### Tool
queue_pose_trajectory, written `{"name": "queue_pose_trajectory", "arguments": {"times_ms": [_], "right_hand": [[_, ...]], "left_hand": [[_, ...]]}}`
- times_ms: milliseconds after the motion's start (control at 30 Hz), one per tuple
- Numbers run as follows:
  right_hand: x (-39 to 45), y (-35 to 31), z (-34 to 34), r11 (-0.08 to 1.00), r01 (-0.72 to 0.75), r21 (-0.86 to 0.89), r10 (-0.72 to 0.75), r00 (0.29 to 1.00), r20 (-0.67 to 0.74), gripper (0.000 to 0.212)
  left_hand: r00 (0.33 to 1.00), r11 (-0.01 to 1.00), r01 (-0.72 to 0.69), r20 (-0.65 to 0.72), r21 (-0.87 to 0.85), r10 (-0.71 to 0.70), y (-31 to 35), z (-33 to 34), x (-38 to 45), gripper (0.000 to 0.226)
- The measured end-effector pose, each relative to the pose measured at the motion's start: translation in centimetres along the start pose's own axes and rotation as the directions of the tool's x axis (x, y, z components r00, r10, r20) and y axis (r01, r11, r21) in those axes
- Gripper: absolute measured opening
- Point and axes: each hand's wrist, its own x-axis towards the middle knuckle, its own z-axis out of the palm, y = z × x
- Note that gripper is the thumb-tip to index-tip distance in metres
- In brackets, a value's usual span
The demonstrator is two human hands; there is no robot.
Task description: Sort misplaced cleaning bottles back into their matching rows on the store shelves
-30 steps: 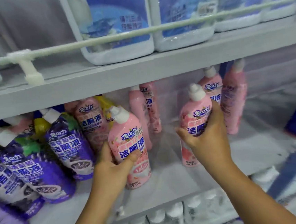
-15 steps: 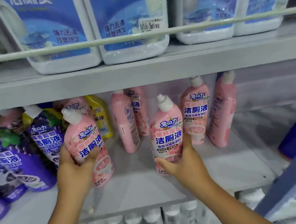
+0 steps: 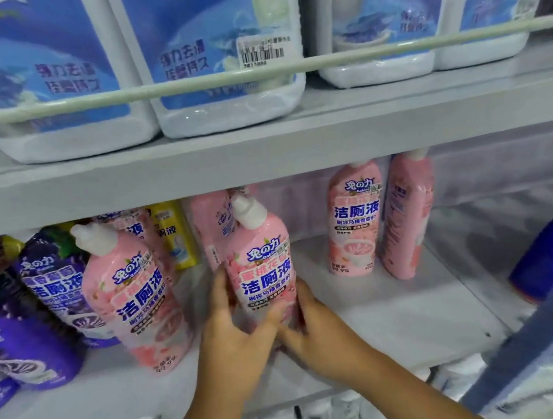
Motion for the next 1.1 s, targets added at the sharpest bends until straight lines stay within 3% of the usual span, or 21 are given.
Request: {"name": "queue_pose_trajectory", "arguments": {"times_ms": [67, 133, 167, 233, 300, 333, 467, 500, 567, 600, 633, 700, 800, 933, 1100], "right_hand": [[-0.4, 0.4, -1.0, 0.996, 0.022, -0.086, -0.025, 0.999, -0.037, 0.047], [-1.3, 0.6, -2.9, 0.997, -0.024, -0.070, 0.003, 0.960, -0.280, 0.029], [-1.8, 0.8, -4.2, 0.997, -0.043, -0.058, 0.013, 0.896, -0.444, 0.024], [-2.6, 0.8, -7.3, 0.996, -0.067, -0.053, 0.008, 0.690, -0.724, 0.022], [-2.7, 1.6, -10.6, 0.996, -0.089, -0.025, 0.027, 0.541, -0.841, 0.017], [-2.4, 2.2, -11.8, 0.992, -0.124, -0.017, 0.050, 0.519, -0.854, 0.021], [-0.7, 4.4, -14.0, 0.980, -0.200, 0.015, 0.146, 0.658, -0.738, 0.052], [-0.3, 4.9, -14.1, 0.980, -0.200, -0.020, 0.126, 0.688, -0.715, 0.048], [0.8, 5.8, -14.4, 0.970, -0.217, -0.110, 0.071, 0.685, -0.725, 0.038], [1.3, 6.0, -14.6, 0.957, -0.255, -0.139, 0.072, 0.674, -0.735, 0.039], [1.7, 6.2, -14.7, 0.936, -0.314, -0.158, 0.100, 0.669, -0.736, 0.043], [2.3, 5.9, -14.2, 0.903, -0.384, -0.196, 0.132, 0.679, -0.722, 0.054], [2.7, 5.6, -13.4, 0.907, -0.353, -0.228, 0.108, 0.720, -0.685, 0.074], [2.1, 5.8, -14.6, 0.948, -0.299, -0.106, 0.188, 0.799, -0.571, 0.072], [2.5, 7.2, -15.4, 0.974, -0.220, 0.048, 0.213, 0.832, -0.512, 0.063]], "left_hand": [[0.998, 0.996, 0.067, -0.025, 0.066, -0.066, -0.5, 0.8, 0.6, 0.088], [0.990, 0.991, 0.124, -0.068, 0.047, -0.121, -1.0, 0.6, 0.8, 0.086], [0.985, 0.988, 0.150, -0.088, 0.032, -0.147, -1.2, 0.4, 0.8, 0.088], [0.980, 0.988, 0.149, -0.143, 0.046, -0.141, -1.8, -0.2, 1.1, 0.093], [0.979, 0.994, 0.082, -0.194, 0.072, -0.066, -2.1, -0.7, 1.4, 0.099], [0.978, 0.995, 0.048, -0.208, 0.089, -0.029, -2.7, -0.8, 1.5, 0.100], [0.968, 0.997, -0.075, -0.239, -0.009, 0.070, -2.8, -0.5, 0.8, 0.091], [0.939, 0.984, -0.178, -0.299, 0.007, 0.172, -2.5, -0.5, 0.2, 0.082], [0.810, 0.884, -0.422, -0.355, 0.201, 0.468, -1.0, 0.4, -1.5, 0.043], [0.755, 0.806, -0.531, -0.286, 0.262, 0.591, -0.3, 1.5, -2.3, 0.028], [0.749, 0.772, -0.587, -0.198, 0.245, 0.632, 0.0, 3.0, -2.8, 0.024], [0.833, 0.831, -0.547, -0.033, 0.099, 0.552, 0.7, 6.9, -2.5, 0.031], [0.961, 0.962, -0.274, 0.029, -0.001, 0.274, 0.8, 12.6, 0.3, 0.051], [0.996, 0.999, -0.054, 0.076, -0.001, 0.054, -0.4, 16.4, 4.7, 0.066], [0.997, 0.997, -0.002, 0.081, -0.076, 0.008, -1.1, 18.2, 6.4, 0.098]]}}
